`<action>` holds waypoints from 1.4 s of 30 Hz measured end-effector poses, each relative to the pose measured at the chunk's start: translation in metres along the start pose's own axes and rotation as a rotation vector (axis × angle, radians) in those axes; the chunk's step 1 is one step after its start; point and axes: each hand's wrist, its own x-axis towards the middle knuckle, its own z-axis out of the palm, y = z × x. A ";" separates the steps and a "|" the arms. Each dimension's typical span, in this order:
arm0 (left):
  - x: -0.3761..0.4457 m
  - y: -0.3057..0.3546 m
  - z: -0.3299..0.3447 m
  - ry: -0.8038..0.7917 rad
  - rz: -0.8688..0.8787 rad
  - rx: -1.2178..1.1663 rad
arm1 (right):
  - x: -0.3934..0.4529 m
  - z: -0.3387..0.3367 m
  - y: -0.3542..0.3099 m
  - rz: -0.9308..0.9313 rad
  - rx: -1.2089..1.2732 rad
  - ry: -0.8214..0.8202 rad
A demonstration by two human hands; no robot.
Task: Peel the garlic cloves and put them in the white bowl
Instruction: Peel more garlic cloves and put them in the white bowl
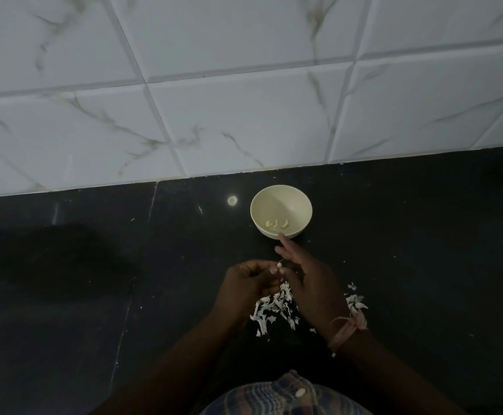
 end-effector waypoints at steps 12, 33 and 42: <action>0.012 0.005 0.002 0.045 -0.083 0.026 | 0.019 0.001 0.000 0.348 0.603 0.192; 0.030 0.039 0.024 0.112 0.055 -0.202 | 0.054 -0.003 -0.006 0.542 1.097 0.237; 0.023 0.038 0.026 0.161 0.267 0.191 | 0.054 -0.004 -0.010 0.602 1.086 0.222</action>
